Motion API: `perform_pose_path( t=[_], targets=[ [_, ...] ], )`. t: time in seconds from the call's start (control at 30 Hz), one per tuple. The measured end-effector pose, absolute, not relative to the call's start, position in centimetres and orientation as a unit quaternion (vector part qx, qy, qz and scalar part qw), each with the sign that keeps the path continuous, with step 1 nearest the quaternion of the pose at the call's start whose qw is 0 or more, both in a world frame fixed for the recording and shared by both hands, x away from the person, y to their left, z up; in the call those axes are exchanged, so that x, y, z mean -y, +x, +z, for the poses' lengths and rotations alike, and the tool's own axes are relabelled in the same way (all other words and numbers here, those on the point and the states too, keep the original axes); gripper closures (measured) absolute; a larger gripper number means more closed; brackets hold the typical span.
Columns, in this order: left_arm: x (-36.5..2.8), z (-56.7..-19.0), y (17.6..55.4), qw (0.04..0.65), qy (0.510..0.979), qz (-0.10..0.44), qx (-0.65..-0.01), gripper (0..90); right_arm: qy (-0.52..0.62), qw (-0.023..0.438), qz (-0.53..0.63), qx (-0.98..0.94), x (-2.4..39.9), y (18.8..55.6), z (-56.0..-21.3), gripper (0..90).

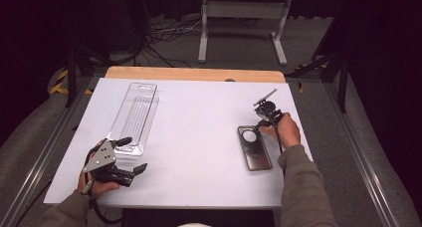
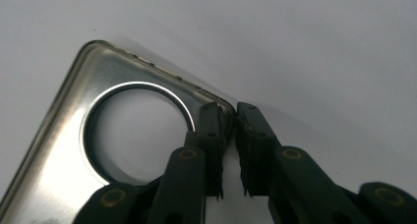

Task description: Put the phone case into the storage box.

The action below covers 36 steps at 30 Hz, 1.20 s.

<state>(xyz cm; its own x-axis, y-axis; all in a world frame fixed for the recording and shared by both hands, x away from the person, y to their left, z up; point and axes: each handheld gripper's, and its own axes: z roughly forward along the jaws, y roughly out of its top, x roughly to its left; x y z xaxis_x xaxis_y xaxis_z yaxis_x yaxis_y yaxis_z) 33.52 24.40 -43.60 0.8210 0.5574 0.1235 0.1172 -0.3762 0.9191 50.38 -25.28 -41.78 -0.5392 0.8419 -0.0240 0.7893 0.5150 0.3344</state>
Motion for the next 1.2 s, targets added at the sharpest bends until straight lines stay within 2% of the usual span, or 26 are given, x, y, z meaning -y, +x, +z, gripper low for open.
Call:
perform_pose_path(
  t=[0.4,0.7,0.83,0.93,1.2],
  targets=[
    [-24.4,-43.6,33.5,0.515,0.802,0.213,-0.214,3.6,0.475,0.102,0.12,-0.866,24.7,50.4,-41.7,84.7],
    [-24.3,-43.7,33.6,0.516,0.802,0.211,-0.214,3.6,0.468,0.09,0.103,-0.873,24.5,50.2,-41.5,80.8],
    [-24.3,-43.7,33.6,0.514,0.803,0.211,-0.214,3.6,0.47,0.08,0.104,-0.873,24.7,50.3,-41.5,83.3],
    [-24.3,-43.7,33.6,0.513,0.804,0.211,-0.214,3.6,0.469,0.072,0.109,-0.873,24.4,50.5,-41.6,88.8],
    [-24.4,-43.7,33.6,0.516,0.802,0.21,-0.215,3.6,0.466,0.088,0.098,-0.875,23.9,50.3,-41.3,89.5]
  ],
)
